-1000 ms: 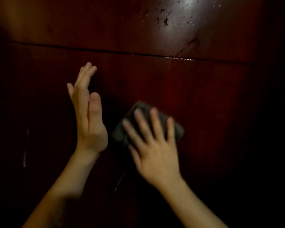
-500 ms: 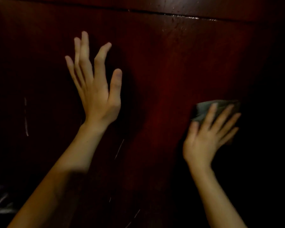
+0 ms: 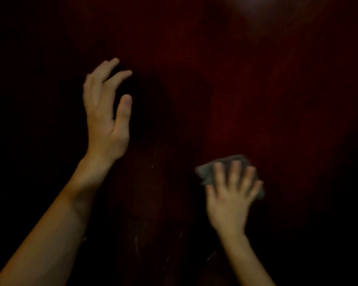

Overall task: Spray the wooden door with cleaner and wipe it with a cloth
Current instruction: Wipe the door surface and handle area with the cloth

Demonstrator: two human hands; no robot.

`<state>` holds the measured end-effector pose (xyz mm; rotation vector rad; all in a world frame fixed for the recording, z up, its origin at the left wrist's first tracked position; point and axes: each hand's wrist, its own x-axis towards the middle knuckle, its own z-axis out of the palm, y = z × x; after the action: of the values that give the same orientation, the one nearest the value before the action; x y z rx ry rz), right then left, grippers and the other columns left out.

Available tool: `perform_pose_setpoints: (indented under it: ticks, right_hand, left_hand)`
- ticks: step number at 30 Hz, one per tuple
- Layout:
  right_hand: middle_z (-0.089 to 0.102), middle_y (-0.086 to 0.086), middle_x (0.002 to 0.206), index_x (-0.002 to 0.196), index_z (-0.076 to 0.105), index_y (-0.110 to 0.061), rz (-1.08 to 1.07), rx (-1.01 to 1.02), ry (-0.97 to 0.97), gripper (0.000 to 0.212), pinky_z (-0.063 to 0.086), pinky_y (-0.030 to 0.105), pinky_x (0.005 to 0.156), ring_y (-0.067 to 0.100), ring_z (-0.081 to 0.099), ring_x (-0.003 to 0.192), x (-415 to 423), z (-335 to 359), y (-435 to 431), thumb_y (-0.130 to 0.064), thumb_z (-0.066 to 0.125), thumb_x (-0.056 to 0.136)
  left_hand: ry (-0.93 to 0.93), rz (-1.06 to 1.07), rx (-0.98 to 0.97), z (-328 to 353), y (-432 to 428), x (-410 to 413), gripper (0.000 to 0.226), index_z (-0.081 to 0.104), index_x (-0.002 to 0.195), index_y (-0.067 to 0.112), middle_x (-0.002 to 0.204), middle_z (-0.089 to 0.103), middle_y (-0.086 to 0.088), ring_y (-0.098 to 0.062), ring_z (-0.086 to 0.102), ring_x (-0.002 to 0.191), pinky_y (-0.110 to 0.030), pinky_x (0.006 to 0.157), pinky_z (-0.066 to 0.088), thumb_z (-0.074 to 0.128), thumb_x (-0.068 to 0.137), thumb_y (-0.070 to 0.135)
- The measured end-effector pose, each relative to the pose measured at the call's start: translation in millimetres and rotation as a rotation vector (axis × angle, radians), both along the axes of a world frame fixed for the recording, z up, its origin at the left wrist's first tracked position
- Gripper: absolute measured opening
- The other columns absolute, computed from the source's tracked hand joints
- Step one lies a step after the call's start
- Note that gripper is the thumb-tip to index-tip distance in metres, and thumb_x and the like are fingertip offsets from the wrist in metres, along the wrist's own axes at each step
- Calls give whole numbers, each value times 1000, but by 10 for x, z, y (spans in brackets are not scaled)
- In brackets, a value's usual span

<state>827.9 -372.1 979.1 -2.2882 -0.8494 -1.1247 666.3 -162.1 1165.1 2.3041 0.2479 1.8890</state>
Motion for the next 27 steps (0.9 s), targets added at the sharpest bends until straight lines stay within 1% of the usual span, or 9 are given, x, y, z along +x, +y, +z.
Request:
perform_pose_setpoints:
  ticks: [4,9,10,14,17,20,23,25,27]
  right_hand:
    - [2,30,166,163,-3,-23,-54,285,185,68,-5,71,117,59,-1,148,-91,323,126,-41,30,106]
    - [-6,20,168,162,-6,-26,32,209,111,72,-2,75,116,56,-3,150,-638,831,941,-43,34,105]
    - [-8,16,169,162,-6,-28,30,202,82,73,-1,75,117,54,-3,151,-731,968,1101,-44,37,105]
    - [-15,5,167,161,-5,-32,51,85,-42,82,-8,69,119,42,-16,153,-1150,1240,1747,-45,46,99]
    - [-15,-1,169,162,6,-37,217,-205,-177,82,-16,59,120,30,-23,154,-1503,759,2155,-46,53,95]
    - [-15,-6,170,162,8,-39,194,-282,-197,76,-13,54,123,25,-14,157,-1605,261,2203,-48,50,99]
    - [-8,-8,171,160,4,-44,95,-194,-128,77,-9,56,123,29,-8,157,-1437,149,1985,-49,47,96]
    - [4,7,170,162,6,-37,-39,-16,-31,78,-2,64,120,43,0,154,-1248,302,1756,-46,43,94]
    - [4,22,168,163,9,-22,-125,275,105,72,1,68,119,51,-1,152,-1042,619,1566,-39,39,100]
  left_hand:
    - [-58,98,-193,-239,494,-438,45,50,148,12,163,33,-11,-27,30,151,-23,124,21,37,110,32]
    - [-11,101,-301,-379,999,-770,45,44,153,23,169,22,-2,-8,16,153,-14,123,17,38,110,36]
    - [4,104,-276,-380,1096,-802,46,44,153,23,169,23,-2,-7,16,153,-18,125,18,37,110,36]
    - [2,36,-197,-408,1281,-761,46,47,150,24,166,20,3,-17,17,156,-66,124,17,37,107,37]
    - [-24,-95,-177,-502,1346,-747,48,47,148,17,169,20,-7,-23,14,160,-63,128,-1,35,105,33]
    - [-8,-128,-105,-555,1479,-800,50,49,145,10,168,23,-16,-31,16,160,-60,129,0,34,106,37]
    - [-30,-138,-56,-593,1638,-880,54,52,143,10,165,26,-14,-38,24,156,-64,125,17,34,107,45]
    - [-81,-126,-67,-597,1740,-950,49,54,141,7,162,30,-16,-40,30,152,-64,120,26,38,103,35]
    - [-105,-134,-83,-615,1836,-1013,49,55,139,2,161,31,-20,-41,30,152,-63,121,26,38,101,28]
